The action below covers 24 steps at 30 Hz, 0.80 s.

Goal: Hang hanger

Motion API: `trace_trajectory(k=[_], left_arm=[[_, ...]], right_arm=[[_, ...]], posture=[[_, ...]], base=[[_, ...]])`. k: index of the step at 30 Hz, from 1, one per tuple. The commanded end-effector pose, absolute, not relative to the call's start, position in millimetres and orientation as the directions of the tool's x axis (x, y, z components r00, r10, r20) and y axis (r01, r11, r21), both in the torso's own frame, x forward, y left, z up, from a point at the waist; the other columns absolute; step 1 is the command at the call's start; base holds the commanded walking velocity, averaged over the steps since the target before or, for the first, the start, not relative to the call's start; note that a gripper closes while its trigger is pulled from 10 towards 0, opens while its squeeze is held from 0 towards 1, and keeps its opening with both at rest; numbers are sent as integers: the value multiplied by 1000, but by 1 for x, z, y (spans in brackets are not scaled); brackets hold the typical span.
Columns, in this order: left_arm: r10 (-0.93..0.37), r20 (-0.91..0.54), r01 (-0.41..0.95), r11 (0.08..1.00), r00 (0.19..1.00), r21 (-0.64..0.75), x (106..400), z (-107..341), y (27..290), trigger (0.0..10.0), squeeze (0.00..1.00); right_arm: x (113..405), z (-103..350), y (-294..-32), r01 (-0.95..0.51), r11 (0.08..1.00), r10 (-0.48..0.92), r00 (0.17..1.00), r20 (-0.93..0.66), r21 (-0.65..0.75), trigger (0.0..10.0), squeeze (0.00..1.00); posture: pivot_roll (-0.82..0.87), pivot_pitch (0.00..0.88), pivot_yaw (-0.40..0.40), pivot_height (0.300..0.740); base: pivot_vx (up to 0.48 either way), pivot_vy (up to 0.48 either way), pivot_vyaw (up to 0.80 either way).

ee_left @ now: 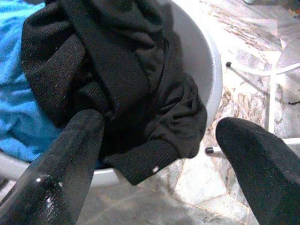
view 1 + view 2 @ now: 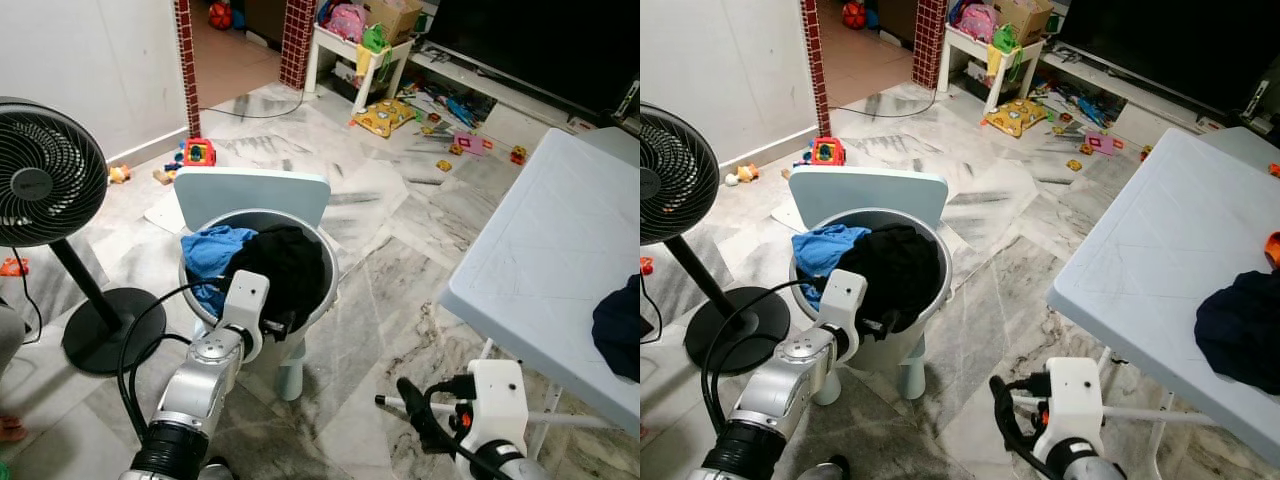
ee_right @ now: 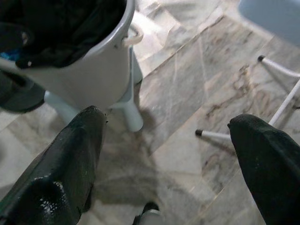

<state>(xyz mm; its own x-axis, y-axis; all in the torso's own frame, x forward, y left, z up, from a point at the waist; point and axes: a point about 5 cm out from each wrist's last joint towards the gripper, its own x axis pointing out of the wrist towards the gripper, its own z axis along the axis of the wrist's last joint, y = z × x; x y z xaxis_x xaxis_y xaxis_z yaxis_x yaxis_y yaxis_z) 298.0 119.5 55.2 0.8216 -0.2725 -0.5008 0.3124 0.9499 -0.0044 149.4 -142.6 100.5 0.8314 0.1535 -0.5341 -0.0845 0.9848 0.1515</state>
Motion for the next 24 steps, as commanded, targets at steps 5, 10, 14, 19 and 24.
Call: trace_trajectory(k=[5,10,14,19,24], left_arm=[[-231,-571,274,962,788,-11,294,47,128,10000,0],[-234,-610,287,958,757,-11,291,42,131,10000,0],[-245,-628,301,953,739,-18,299,41,131,10000,0],[-269,-611,358,933,745,25,320,48,124,10000,0],[-280,-577,376,925,768,51,334,57,119,10000,0]], right_arm=[[137,105,-132,-70,973,186,804,-565,221,10000,0],[130,107,-126,-50,965,197,791,-579,259,10000,0],[125,107,-121,-20,958,192,785,-589,286,10000,0],[120,110,-118,12,952,182,781,-598,306,10000,0],[119,111,-122,42,952,156,786,-598,303,10000,0]], posture=[[49,143,-192,740],[51,172,-177,740],[44,194,-163,740],[25,200,-150,740],[13,193,-144,740]], base=[[0,0,0],[0,0,0],[0,0,0],[0,0,0],[0,0,0]])
